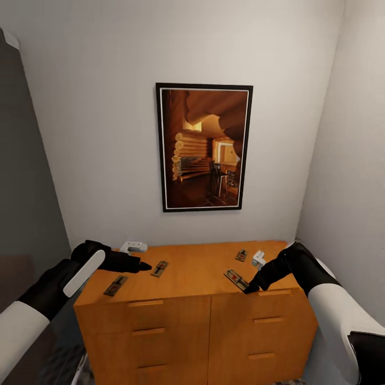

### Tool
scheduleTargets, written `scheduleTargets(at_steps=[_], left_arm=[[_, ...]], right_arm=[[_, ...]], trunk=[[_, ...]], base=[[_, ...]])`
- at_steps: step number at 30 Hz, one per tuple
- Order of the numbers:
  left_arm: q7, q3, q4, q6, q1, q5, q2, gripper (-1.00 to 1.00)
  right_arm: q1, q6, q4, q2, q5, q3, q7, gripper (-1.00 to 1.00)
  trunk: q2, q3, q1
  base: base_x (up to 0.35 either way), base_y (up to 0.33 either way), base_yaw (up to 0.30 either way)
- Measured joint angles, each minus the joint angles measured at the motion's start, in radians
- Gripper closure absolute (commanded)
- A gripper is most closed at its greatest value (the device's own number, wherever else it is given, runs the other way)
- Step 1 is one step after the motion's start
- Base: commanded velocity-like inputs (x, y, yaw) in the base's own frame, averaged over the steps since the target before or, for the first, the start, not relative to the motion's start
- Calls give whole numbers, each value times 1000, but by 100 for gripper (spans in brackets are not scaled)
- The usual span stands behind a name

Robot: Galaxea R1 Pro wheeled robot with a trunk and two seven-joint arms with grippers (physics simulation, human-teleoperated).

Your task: Take the four mousetraps from the cabinet in the bathroom and place them on the bathroom floor. Make sure all four end up on the same floor surface, and ensure that at least two of them are either under or directly next to the same bathroom sink.

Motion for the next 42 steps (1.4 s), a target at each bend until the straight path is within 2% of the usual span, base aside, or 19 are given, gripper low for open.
scheduleTargets(at_steps=[2, 7, 18, 26, 42], left_arm=[[-11, -11, -11, 3, -11, 13, 11, -100], [-15, -36, -39, 3, -14, 29, 12, -100], [-9, -33, 2, -4, -11, 23, -7, -100], [-3, -32, 34, -6, -11, 22, -10, -100], [-6, -31, 38, -6, -11, 18, -10, -100]], right_arm=[[-11, 5, -11, -4, 1, 9, 13, 100], [-40, 15, -20, -4, -2, 10, 35, 100], [7, 15, -1, 14, -17, 8, 27, 100], [13, 14, 1, 17, -19, 8, 23, 100], [14, 13, -3, 17, -24, 4, 31, 100]], trunk=[[0, 0, 0], [0, 0, -1], [0, 0, -1], [0, 0, -1], [0, 0, -1]], base=[[0, 0, 0], [0, 0, 0], [0, 0, 0], [0, 0, 0], [0, 0, 0]])
